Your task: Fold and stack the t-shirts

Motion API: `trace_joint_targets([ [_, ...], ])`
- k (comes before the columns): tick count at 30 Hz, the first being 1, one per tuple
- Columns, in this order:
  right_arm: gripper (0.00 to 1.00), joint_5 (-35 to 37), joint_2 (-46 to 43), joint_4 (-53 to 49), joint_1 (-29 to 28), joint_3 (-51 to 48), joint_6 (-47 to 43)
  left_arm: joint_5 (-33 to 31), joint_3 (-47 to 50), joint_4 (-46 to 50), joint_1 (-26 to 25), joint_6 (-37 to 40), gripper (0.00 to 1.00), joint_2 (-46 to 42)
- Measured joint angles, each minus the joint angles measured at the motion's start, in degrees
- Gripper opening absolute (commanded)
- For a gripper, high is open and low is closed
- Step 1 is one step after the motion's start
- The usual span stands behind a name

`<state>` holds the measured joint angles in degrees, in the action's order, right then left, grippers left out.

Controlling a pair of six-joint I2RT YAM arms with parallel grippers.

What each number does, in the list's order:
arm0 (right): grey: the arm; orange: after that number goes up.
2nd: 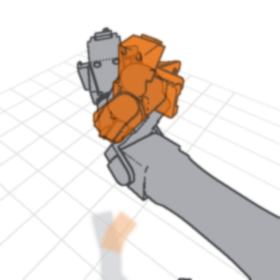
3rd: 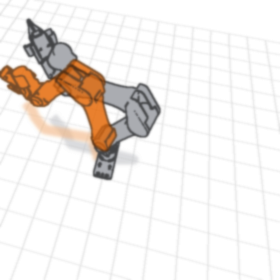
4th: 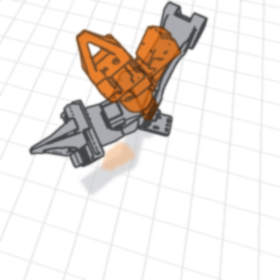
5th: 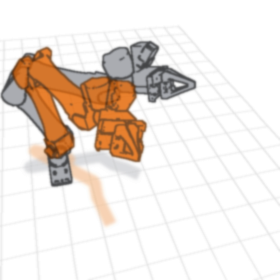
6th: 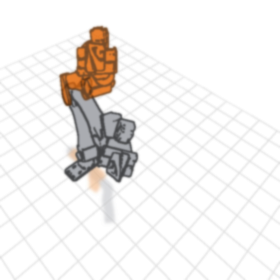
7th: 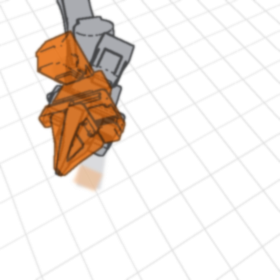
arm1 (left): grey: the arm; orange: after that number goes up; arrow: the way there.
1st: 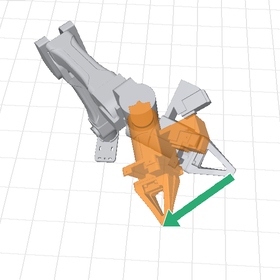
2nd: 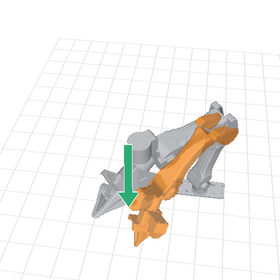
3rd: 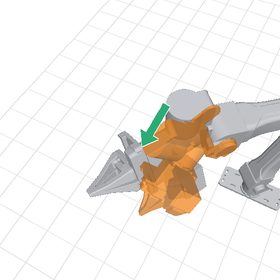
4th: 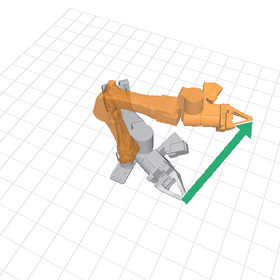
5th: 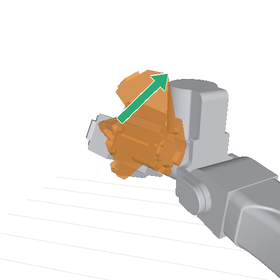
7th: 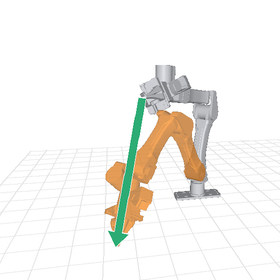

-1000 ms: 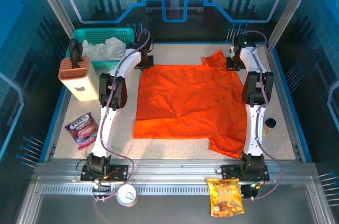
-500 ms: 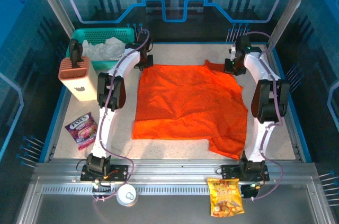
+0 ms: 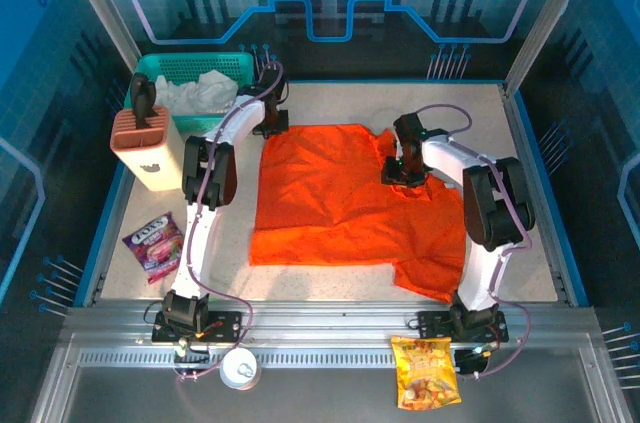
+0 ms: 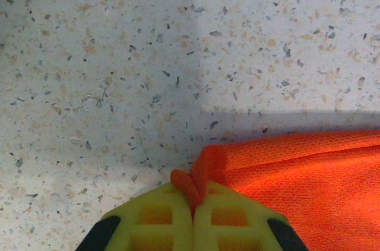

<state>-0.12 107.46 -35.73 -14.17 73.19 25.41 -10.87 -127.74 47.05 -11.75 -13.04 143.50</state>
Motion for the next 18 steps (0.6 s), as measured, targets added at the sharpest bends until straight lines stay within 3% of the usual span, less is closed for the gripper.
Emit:
trace_joint_targets([
  [9,0.56,3.21,-5.46,-2.19,7.76,7.04,3.37,0.20,0.72,-0.96,0.00,0.07,0.00,-0.26],
  [14,0.63,4.17,1.38,-3.28,10.58,13.35,4.59,0.20,0.98,-1.11,0.00,0.07,0.00,-0.72],
  [18,0.61,4.02,9.60,-4.24,10.88,18.43,4.92,0.22,1.18,-1.16,0.00,0.07,0.00,-0.87],
])
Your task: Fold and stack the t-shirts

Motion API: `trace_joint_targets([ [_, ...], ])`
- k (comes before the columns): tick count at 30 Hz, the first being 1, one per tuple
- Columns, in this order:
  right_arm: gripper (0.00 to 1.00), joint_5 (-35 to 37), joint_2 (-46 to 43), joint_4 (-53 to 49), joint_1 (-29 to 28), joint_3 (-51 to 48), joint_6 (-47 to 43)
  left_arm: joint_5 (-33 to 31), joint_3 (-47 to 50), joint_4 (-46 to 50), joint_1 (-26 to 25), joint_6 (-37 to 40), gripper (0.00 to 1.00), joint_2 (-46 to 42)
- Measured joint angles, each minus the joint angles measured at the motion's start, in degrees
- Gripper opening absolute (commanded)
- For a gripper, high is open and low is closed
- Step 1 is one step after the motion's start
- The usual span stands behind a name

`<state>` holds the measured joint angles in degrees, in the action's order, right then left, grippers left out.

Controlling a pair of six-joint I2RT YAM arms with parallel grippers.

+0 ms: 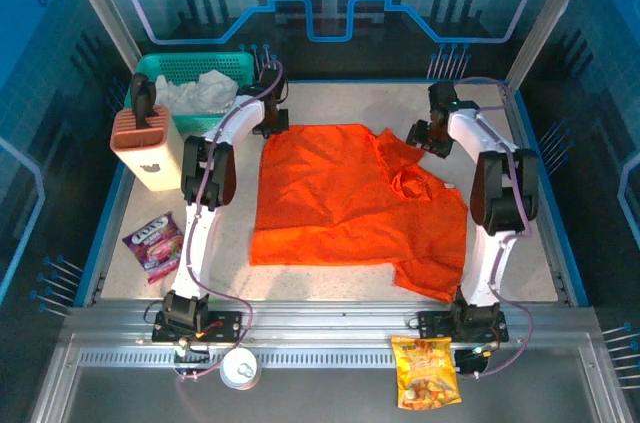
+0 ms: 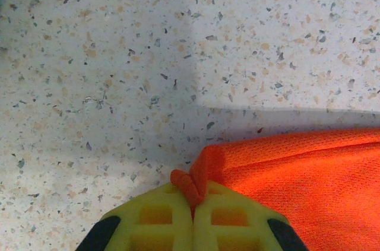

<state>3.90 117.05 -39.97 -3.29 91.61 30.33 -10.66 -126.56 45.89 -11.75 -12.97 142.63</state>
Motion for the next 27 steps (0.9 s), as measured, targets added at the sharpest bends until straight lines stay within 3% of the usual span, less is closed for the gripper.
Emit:
trace_joint_targets([
  [5,0.55,-0.52,6.16,-0.68,-0.02,3.28,1.22,0.02,0.07,-0.28,0.00,0.00,0.00,0.00],
  [14,0.45,-0.02,8.57,-0.61,0.04,4.26,3.69,0.04,0.59,-0.90,0.00,0.02,0.00,-0.02],
  [17,0.36,0.42,9.38,-2.05,0.11,5.64,4.13,0.22,0.74,-1.22,0.00,0.02,0.00,-0.07],
  [23,0.02,1.09,11.47,-6.34,1.03,9.25,4.17,0.44,0.76,-1.25,0.00,0.02,0.00,-0.09],
  [27,0.00,0.09,11.89,-3.43,1.09,9.97,4.15,0.66,0.81,-1.25,0.00,0.02,0.00,-0.13],
])
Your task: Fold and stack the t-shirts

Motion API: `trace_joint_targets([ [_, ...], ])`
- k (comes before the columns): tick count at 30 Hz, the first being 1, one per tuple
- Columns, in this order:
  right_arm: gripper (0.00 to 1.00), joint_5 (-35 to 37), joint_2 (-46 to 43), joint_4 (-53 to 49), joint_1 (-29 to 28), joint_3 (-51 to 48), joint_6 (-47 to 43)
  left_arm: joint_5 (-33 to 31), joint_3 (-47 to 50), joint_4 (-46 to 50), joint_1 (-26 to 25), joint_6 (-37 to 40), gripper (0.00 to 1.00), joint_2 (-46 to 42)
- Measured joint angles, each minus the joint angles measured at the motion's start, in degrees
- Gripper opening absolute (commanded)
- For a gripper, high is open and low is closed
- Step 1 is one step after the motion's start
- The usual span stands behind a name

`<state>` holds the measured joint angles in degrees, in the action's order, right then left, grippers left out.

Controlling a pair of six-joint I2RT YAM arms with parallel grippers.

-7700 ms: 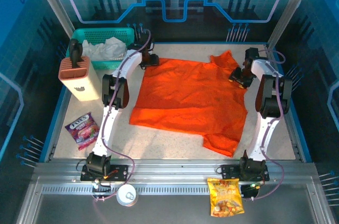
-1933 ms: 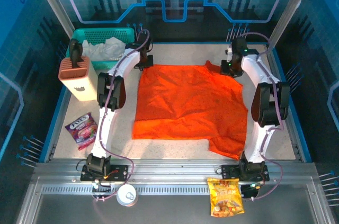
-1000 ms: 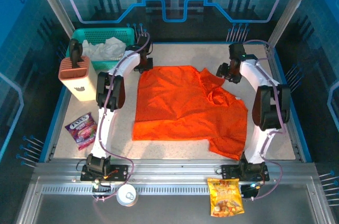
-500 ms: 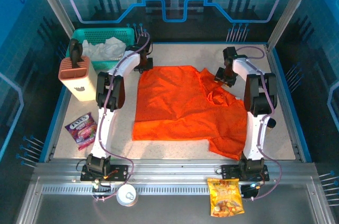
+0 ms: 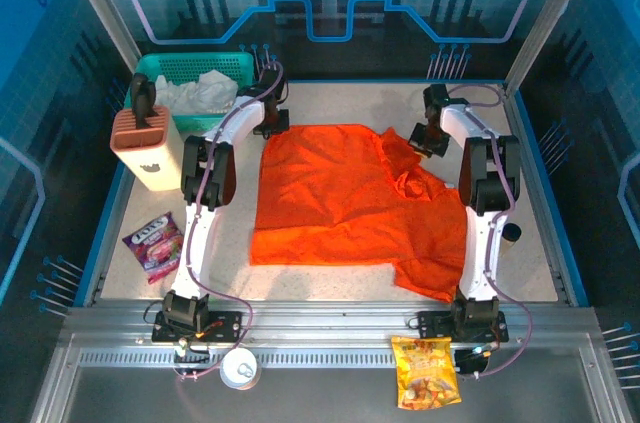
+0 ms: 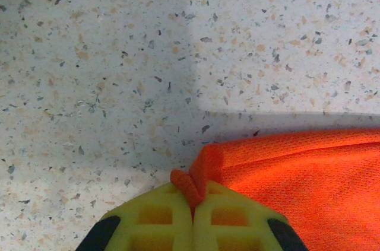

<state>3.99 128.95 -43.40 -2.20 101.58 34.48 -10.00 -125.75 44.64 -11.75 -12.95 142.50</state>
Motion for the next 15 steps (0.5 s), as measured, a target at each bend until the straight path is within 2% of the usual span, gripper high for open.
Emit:
trace_joint_targets([
  [5,0.00,-1.09,-1.18,2.14,0.02,0.02,-2.62,0.66,2.93,-0.07,-0.09,0.00,0.00,-3.76],
  [8,0.00,-1.62,-6.01,2.19,0.02,-0.15,-5.18,0.85,4.11,0.07,-0.15,0.00,0.00,-8.44],
  [11,0.00,-2.21,-16.35,3.26,0.00,-1.68,-8.57,1.36,4.33,0.09,-0.22,0.00,0.00,-15.21],
  [15,0.00,-2.97,-34.82,4.63,-0.31,-3.15,-14.36,2.34,4.33,0.90,-0.22,0.02,0.00,-26.84],
])
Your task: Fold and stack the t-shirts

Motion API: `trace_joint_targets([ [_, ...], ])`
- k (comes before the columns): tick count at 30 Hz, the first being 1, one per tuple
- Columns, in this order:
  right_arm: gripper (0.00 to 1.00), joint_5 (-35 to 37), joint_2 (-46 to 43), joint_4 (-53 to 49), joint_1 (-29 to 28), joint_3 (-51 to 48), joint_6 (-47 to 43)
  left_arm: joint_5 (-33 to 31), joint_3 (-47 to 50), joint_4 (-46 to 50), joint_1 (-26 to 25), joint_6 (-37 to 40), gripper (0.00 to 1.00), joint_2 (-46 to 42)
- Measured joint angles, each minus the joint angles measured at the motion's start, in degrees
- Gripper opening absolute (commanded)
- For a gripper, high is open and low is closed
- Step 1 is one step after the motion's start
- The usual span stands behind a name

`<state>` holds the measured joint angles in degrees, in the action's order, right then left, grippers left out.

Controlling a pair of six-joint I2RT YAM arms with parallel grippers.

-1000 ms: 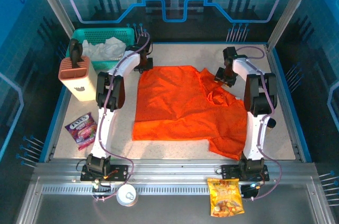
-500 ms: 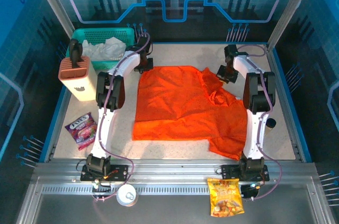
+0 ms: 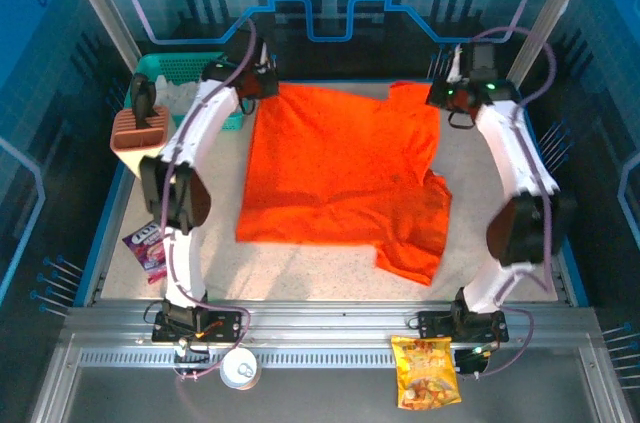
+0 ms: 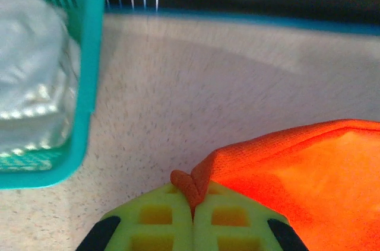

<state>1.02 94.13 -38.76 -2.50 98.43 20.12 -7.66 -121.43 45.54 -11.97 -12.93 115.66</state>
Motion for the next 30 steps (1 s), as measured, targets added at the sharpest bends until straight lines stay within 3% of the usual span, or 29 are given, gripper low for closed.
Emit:
trace_joint_targets([
  [7,0.00,0.04,-26.67,-0.59,-0.55,-1.99,-10.93,2.29,1.84,3.21,0.00,0.63,0.00,-20.22],
  [14,0.00,0.22,-42.64,-5.46,-0.59,0.50,-16.44,6.54,8.09,5.84,-0.22,1.16,0.00,-39.41],
  [21,0.00,-0.11,-46.64,-13.31,-0.61,16.20,-17.79,8.41,10.16,7.96,-0.22,1.53,0.00,-56.13],
  [30,0.00,0.24,-43.32,-21.20,-0.83,29.64,-19.80,9.27,2.47,10.88,-0.28,2.47,0.00,-58.42],
])
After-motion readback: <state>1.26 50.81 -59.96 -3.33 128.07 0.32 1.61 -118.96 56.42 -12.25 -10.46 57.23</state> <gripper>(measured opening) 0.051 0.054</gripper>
